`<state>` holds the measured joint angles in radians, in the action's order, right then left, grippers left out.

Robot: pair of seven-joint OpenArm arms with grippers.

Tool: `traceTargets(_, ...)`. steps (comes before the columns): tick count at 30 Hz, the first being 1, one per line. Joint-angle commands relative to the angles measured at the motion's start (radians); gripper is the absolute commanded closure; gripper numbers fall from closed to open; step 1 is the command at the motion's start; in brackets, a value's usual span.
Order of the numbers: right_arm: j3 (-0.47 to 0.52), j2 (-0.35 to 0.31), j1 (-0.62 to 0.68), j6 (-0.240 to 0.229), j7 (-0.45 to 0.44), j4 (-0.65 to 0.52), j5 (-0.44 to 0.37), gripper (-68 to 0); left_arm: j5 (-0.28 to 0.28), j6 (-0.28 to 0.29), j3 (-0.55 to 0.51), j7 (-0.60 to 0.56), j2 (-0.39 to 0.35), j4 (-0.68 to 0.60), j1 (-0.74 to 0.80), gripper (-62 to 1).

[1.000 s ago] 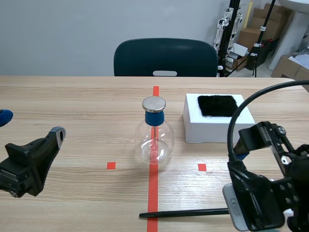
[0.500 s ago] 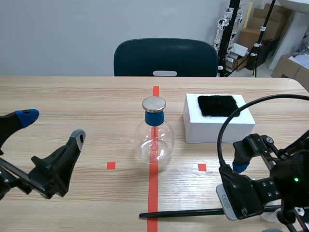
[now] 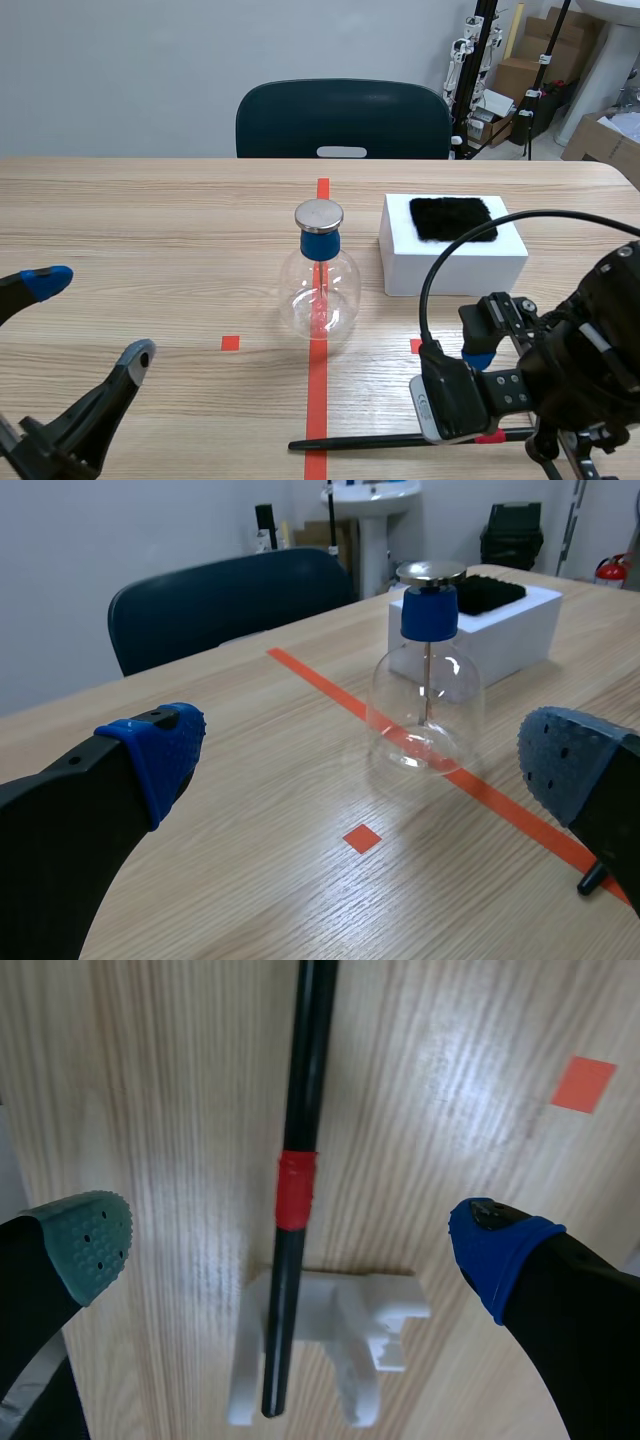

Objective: Do the electroscope experiment. pick up the black charging rod

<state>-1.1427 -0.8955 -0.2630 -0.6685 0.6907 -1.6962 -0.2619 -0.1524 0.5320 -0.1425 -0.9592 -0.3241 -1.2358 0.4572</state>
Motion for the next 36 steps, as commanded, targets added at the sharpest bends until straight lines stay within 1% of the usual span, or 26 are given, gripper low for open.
traceTargets(1,0.006,-0.003,-0.018,0.0,0.003,0.004,-0.017,-67.9,0.02,0.016,-0.011,-0.057,-0.027,0.002,0.002,-62.3)
traceTargets(3,0.006,0.009,-0.017,0.001,0.008,0.018,-0.024,-67.9,0.02,0.028,-0.014,-0.103,-0.049,0.035,0.001,-62.3)
traceTargets(5,0.006,0.019,-0.018,0.019,0.02,0.026,-0.032,-67.9,0.02,0.047,-0.014,-0.154,-0.068,0.082,-0.01,-62.3)
traceTargets(7,0.005,0.029,-0.023,0.027,0.029,0.03,-0.041,-67.9,0.019,0.052,-0.014,-0.2,-0.079,0.136,-0.029,-62.3)
traceTargets(8,0.004,0.032,-0.03,0.028,0.03,0.033,-0.05,-67.9,0.012,0.054,-0.014,-0.219,-0.084,0.166,-0.042,-62.3)
traceTargets(10,0.003,0.04,-0.039,0.034,0.031,0.04,-0.069,-67.9,-0.007,0.079,-0.013,-0.248,-0.092,0.228,-0.073,-62.3)
traceTargets(13,0.002,0.057,-0.048,0.045,0.059,0.056,-0.091,-67.9,-0.019,0.1,-0.005,-0.307,-0.098,0.317,-0.109,-62.3)
traceTargets(15,-0.003,0.068,-0.056,0.045,0.075,0.072,-0.106,-67.9,-0.042,0.1,0.004,-0.351,-0.101,0.369,-0.129,-62.3)
traceTargets(21,-0.031,0.086,-0.091,0.045,0.093,0.118,-0.132,-67.9,-0.142,0.1,0.045,-0.486,-0.109,0.469,-0.173,-62.3)
traceTargets(25,-0.072,0.102,-0.127,0.045,0.097,0.152,-0.143,-67.9,-0.163,0.091,0.053,-0.547,-0.115,0.508,-0.183,-62.3)
traceTargets(28,-0.089,0.109,-0.142,0.045,0.097,0.164,-0.152,-67.9,-0.227,0.087,0.053,-0.594,-0.114,0.533,-0.196,-62.3)
traceTargets(30,-0.09,0.109,-0.145,0.045,0.097,0.164,-0.165,-67.9,-0.269,0.084,0.055,-0.595,-0.114,0.546,-0.211,-62.3)
traceTargets(33,-0.09,0.108,-0.145,0.045,0.097,0.164,-0.166,-67.9,-0.279,0.08,0.066,-0.595,-0.114,0.571,-0.232,-62.3)
traceTargets(36,-0.09,0.108,-0.145,0.045,0.106,0.164,-0.166,-67.9,-0.28,0.054,0.077,-0.595,-0.114,0.6,-0.255,-62.3)
